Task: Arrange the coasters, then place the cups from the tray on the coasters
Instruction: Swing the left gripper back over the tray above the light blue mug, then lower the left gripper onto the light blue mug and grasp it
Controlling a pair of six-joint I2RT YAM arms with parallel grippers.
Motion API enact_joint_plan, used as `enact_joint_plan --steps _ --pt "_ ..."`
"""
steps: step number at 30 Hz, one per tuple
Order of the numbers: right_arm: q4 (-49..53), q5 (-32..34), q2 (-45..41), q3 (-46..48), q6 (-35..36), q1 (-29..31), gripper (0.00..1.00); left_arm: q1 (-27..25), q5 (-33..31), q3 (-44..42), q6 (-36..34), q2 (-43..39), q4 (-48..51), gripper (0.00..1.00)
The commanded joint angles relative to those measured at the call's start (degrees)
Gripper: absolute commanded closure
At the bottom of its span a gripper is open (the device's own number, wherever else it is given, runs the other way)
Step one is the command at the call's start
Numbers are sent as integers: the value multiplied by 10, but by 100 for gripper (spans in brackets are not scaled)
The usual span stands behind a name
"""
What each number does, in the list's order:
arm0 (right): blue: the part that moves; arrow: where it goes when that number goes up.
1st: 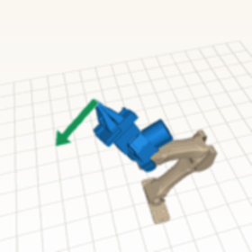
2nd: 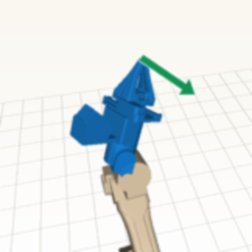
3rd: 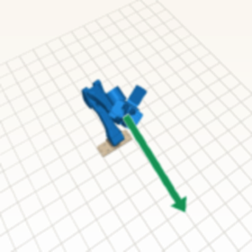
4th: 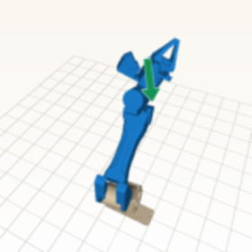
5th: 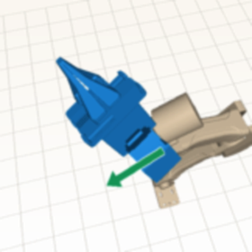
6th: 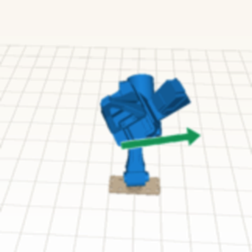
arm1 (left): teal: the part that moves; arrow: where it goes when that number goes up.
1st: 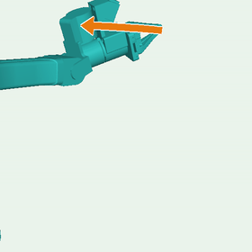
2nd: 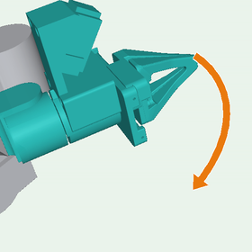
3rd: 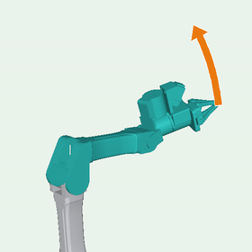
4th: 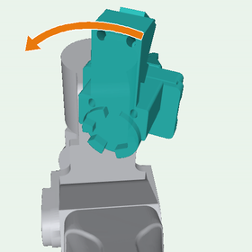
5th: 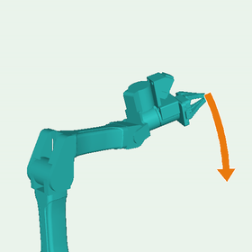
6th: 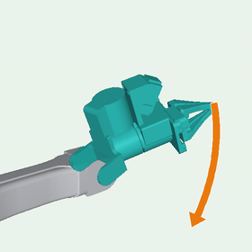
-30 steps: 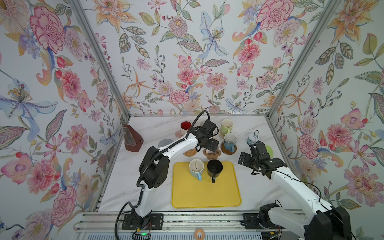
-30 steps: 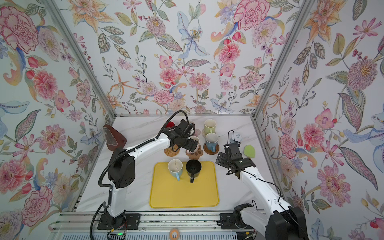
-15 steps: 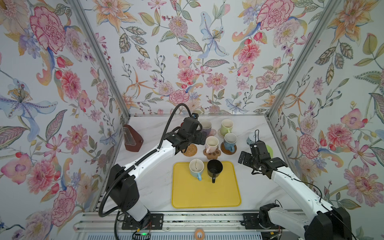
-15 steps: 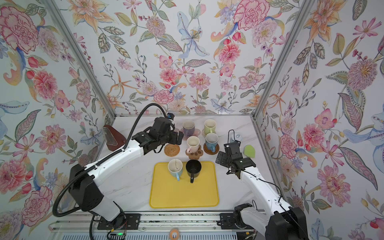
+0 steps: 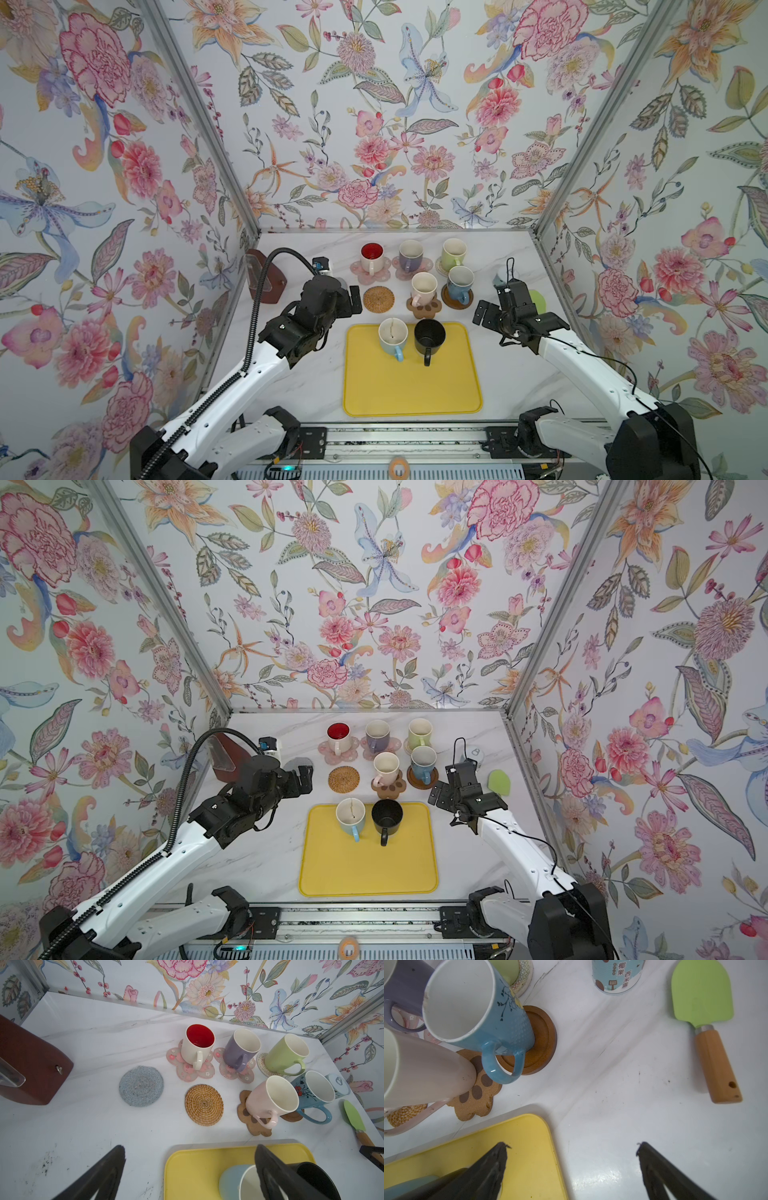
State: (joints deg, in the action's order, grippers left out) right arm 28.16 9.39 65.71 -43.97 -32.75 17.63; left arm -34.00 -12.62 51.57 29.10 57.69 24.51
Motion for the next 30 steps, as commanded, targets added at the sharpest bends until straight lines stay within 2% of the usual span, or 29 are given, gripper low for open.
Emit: enact_joint_plan --steps 1,9,12,21,30 --pt "-14 -5 0 4 10 5 1 4 3 -23 38 -32 33 1" --pt "-22 -8 -16 28 8 8 1 1 48 -49 81 -45 64 1" --pt "-25 -6 -22 35 7 8 1 -16 61 -60 101 -46 57 2" --pt "-28 -8 -34 49 12 8 1 -155 38 -46 186 -3 80 5" --pt "-47 -23 -36 66 13 9 1 -269 25 -43 262 44 108 19"
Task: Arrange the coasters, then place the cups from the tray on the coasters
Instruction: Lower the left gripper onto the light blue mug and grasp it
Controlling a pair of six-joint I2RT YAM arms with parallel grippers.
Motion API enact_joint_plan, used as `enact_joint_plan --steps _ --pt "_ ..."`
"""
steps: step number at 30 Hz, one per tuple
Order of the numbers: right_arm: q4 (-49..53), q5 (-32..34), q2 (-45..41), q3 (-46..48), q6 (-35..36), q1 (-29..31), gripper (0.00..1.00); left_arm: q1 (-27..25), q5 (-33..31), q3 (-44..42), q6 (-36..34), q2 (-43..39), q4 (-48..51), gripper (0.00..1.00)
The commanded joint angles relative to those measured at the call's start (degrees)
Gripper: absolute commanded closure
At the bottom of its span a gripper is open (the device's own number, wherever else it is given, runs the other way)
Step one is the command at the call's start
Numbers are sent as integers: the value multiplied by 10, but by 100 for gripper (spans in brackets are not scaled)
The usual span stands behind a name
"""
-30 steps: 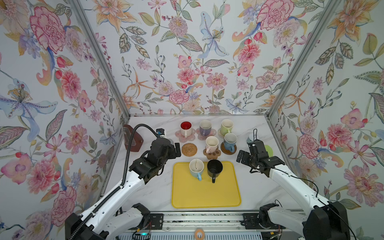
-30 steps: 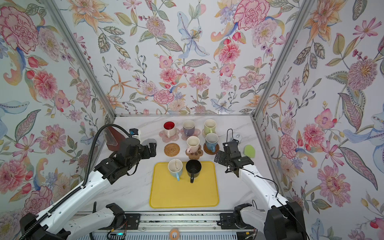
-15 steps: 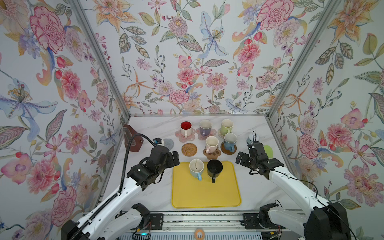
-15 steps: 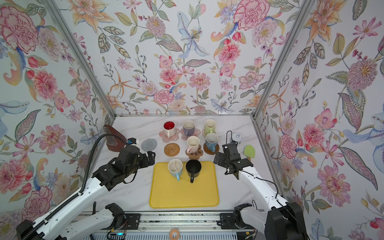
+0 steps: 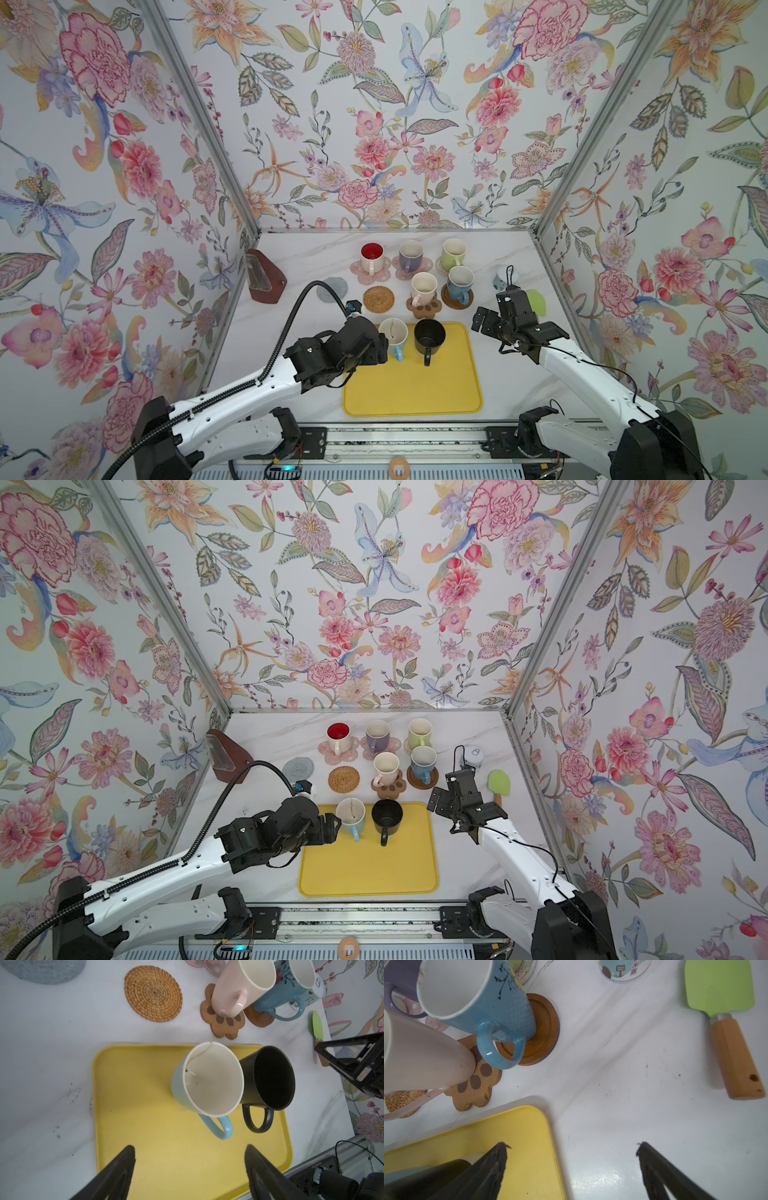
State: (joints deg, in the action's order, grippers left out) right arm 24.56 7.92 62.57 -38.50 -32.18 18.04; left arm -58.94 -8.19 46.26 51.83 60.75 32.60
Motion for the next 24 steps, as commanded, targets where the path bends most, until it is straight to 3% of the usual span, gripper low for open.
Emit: enact_joint_plan --steps 1,8,13,24 --pt "-14 -9 -6 14 7 5 1 -27 -21 14 39 20 28 20" --pt "-16 -10 -11 16 16 5 1 -65 -33 66 48 94 39 27" --pt "-14 -7 -30 31 15 4 1 -67 -23 98 39 149 36 36" --pt "-9 -9 -65 54 25 0 1 -66 2 150 27 253 58 44"
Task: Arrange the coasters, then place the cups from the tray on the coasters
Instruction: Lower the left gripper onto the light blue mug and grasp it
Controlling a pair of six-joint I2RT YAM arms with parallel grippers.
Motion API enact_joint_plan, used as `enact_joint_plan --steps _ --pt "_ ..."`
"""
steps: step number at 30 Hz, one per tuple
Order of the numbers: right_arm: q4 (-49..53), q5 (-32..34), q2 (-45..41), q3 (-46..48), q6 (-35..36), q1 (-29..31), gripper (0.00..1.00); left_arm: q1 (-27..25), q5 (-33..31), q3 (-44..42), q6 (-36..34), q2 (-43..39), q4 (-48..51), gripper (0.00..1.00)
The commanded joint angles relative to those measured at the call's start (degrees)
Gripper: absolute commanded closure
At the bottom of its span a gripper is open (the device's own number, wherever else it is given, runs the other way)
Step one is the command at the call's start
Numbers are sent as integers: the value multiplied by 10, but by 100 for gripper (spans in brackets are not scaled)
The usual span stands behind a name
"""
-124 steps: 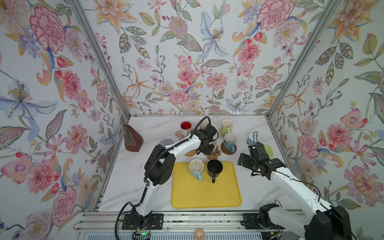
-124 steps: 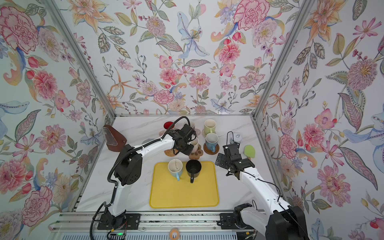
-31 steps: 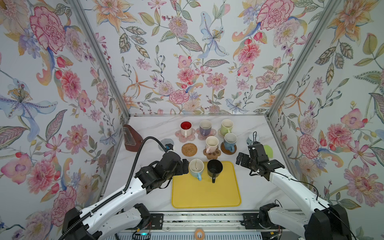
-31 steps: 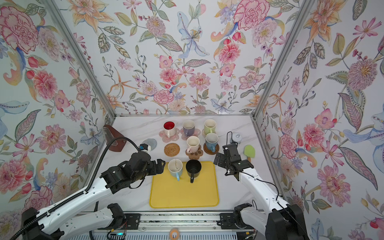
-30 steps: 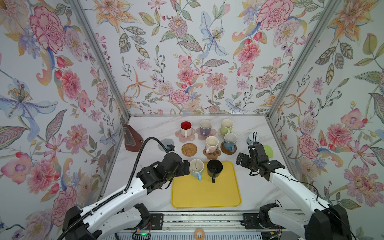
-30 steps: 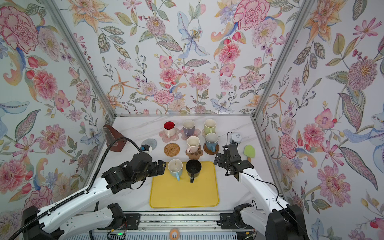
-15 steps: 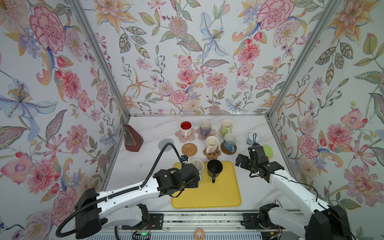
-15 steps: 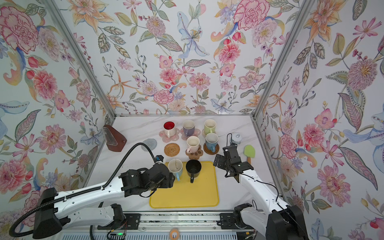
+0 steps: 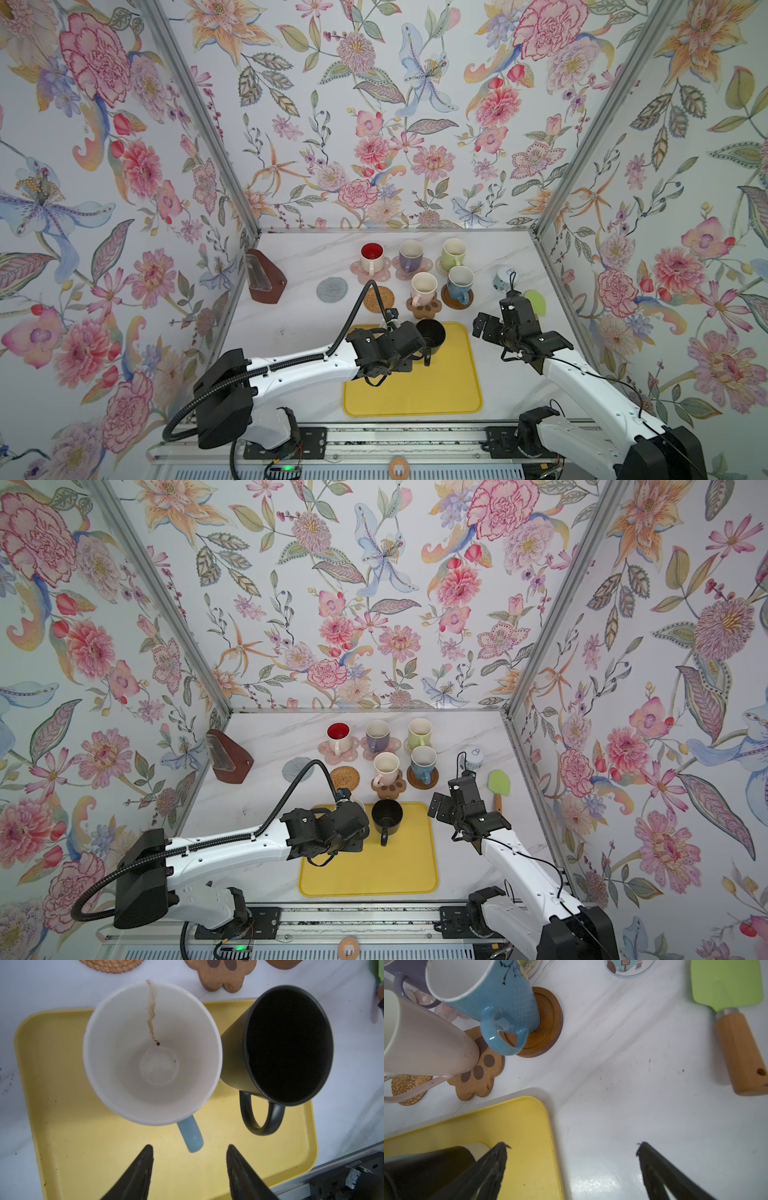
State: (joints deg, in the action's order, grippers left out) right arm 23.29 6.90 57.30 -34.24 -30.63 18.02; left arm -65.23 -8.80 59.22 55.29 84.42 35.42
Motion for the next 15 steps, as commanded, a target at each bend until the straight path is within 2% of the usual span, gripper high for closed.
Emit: enact_joint_plan --steps 1,15 --pt "3 0 -15 13 10 -1 1 -3 8 25 -8 23 34 44" --pt "3 -4 -38 30 16 -6 1 14 2 26 -20 76 25 48"
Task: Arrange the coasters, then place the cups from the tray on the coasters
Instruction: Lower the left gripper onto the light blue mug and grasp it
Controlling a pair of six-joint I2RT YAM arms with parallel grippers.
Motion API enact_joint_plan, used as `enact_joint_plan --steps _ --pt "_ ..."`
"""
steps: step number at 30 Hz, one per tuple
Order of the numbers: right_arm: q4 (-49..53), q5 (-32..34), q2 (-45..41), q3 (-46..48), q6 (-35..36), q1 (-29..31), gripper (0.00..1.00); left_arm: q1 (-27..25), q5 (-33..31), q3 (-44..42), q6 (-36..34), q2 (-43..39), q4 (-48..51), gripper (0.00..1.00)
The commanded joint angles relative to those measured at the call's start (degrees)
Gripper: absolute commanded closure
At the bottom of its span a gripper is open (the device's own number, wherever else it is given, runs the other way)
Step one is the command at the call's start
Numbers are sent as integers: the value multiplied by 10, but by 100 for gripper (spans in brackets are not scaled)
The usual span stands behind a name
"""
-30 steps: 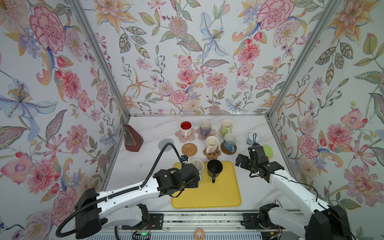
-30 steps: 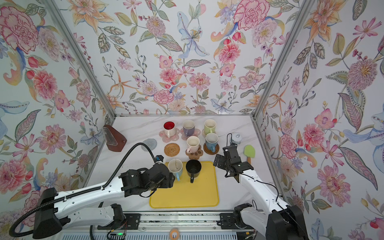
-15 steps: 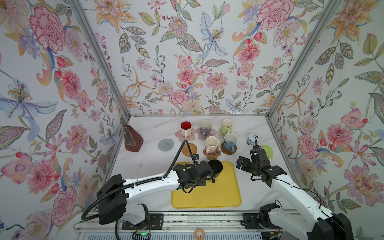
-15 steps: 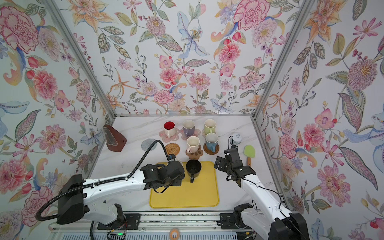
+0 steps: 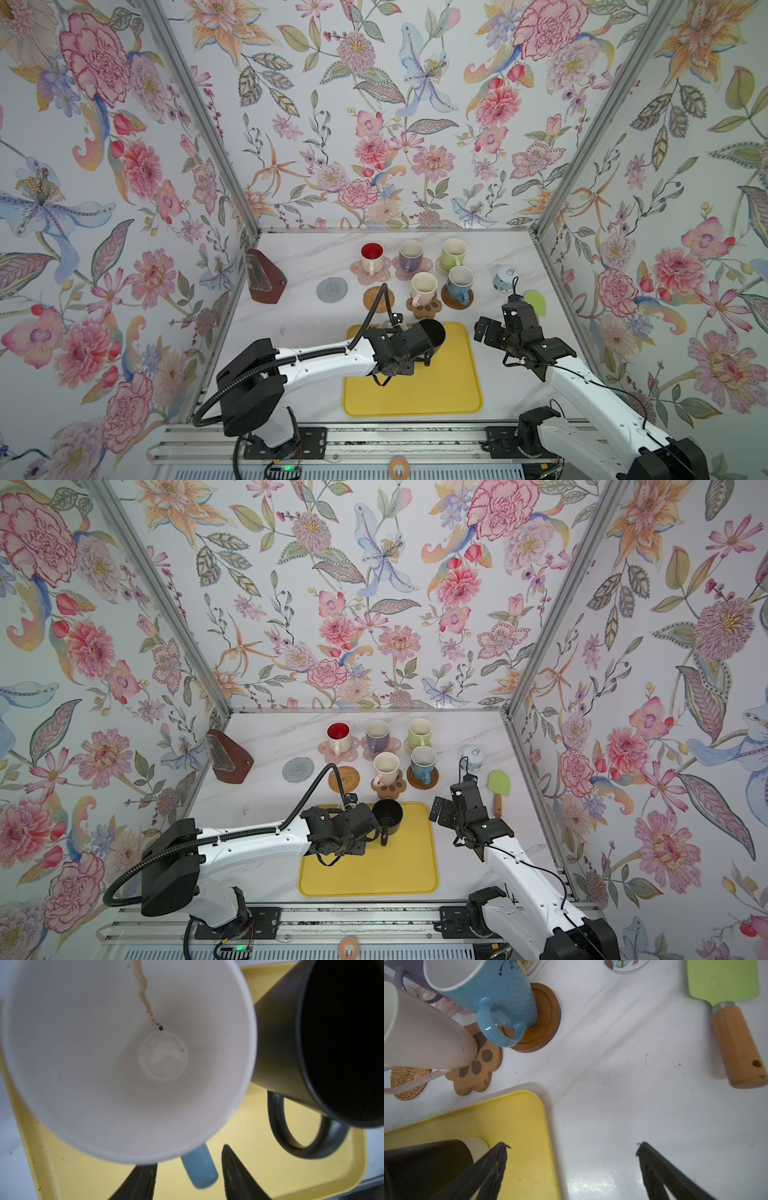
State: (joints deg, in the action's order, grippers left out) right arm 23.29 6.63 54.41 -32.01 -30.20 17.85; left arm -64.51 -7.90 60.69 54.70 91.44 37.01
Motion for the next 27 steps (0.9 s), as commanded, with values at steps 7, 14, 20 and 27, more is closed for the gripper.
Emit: enact_joint_plan --steps 7,14,20,27 --pt "4 -4 -15 15 10 -6 1 16 -16 -2 -17 -4 18 51" --pt "4 -5 -14 16 11 -7 1 26 -21 -12 -24 -40 14 51" --pt "3 -4 -13 13 14 -8 1 30 -12 15 -40 -5 2 45" --pt "5 -4 -18 15 15 -11 1 40 -7 21 -48 24 -2 49"
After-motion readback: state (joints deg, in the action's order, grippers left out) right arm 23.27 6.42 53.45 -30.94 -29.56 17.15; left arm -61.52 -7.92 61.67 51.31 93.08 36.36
